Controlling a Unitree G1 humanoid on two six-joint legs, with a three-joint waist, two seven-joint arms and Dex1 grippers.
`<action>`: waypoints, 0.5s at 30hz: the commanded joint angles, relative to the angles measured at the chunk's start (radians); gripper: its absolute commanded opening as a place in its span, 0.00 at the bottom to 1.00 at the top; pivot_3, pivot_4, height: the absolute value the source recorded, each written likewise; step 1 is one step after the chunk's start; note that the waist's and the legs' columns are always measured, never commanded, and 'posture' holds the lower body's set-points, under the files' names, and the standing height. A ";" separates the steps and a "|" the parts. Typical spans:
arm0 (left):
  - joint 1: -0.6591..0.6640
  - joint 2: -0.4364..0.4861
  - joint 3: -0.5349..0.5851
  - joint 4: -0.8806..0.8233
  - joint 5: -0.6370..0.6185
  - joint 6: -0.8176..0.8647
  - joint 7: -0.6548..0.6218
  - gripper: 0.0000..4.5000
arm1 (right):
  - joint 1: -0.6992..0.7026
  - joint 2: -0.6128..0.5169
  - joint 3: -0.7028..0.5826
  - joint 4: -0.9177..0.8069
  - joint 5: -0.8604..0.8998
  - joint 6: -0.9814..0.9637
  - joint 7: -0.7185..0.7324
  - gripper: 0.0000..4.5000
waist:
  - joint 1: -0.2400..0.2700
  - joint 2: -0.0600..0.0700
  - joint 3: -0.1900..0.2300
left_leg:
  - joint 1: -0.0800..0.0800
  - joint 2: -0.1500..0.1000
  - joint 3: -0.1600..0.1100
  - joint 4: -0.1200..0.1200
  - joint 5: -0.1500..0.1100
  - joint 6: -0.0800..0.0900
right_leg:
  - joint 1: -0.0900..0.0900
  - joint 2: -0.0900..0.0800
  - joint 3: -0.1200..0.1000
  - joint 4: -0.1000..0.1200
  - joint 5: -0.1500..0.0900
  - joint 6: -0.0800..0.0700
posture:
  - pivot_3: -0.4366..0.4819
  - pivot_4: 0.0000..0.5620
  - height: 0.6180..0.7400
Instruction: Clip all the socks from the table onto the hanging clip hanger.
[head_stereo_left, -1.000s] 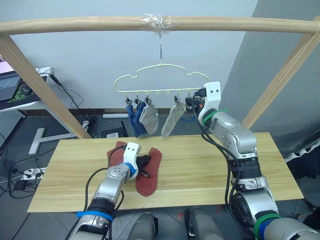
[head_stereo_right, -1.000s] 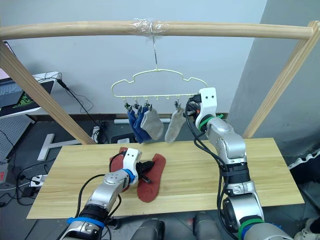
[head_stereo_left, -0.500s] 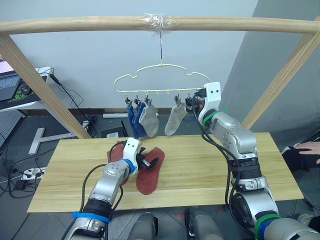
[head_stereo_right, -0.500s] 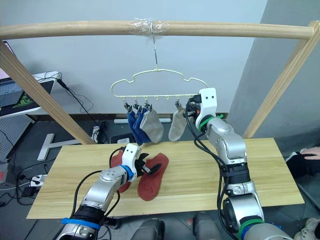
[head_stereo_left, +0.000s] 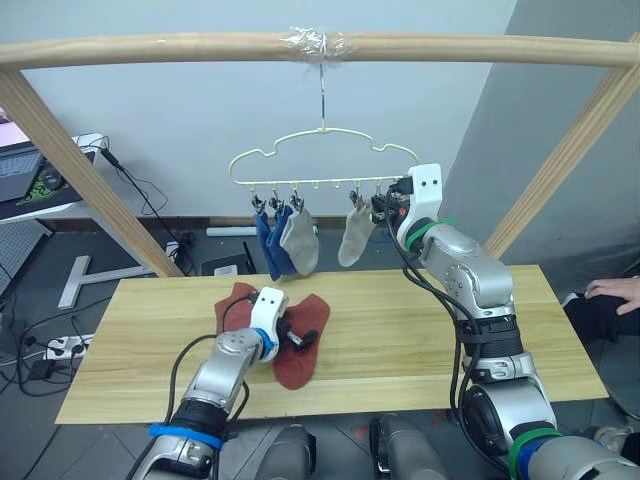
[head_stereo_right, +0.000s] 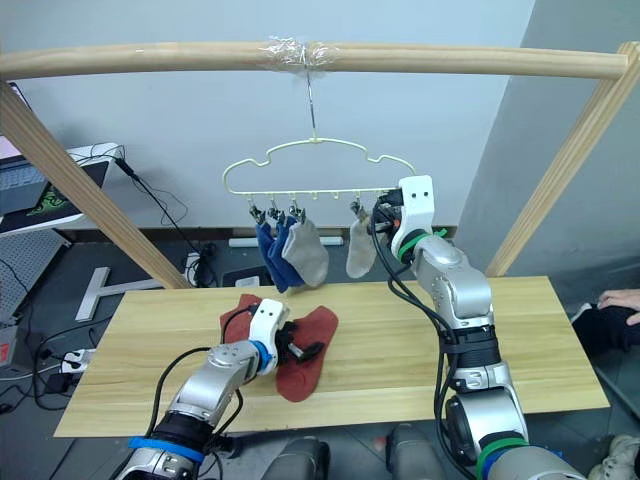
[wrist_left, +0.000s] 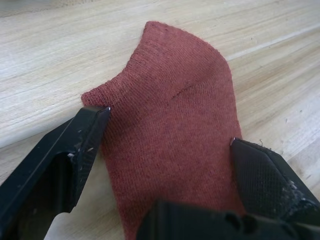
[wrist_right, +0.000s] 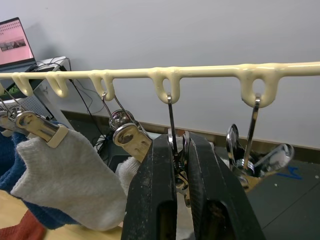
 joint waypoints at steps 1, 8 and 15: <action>0.007 -0.003 -0.040 0.044 0.015 -0.022 -0.031 0.96 | 0.000 -0.004 -0.008 -0.018 0.004 -0.003 -0.002 0.00 | 0.000 0.000 0.000 | 0.000 0.000 0.000 0.000 0.000 0.000 | 0.000 0.000 0.000 0.000 0.000 0.000 | 0.45 0.35 1.00; 0.008 -0.001 -0.039 0.058 0.010 -0.034 -0.051 0.55 | -0.001 -0.007 -0.013 -0.017 0.004 -0.003 -0.004 0.00 | 0.000 0.000 0.000 | 0.000 0.000 0.000 0.000 0.000 0.000 | 0.000 0.000 0.001 0.000 0.000 0.000 | 0.45 0.34 1.00; 0.034 0.012 -0.052 0.049 0.021 -0.051 -0.063 0.09 | -0.003 -0.008 -0.016 -0.014 0.003 -0.006 -0.006 0.00 | 0.000 0.000 0.000 | 0.000 0.000 0.000 0.000 0.000 0.000 | 0.000 0.000 0.001 0.000 0.000 0.000 | 0.45 0.34 1.00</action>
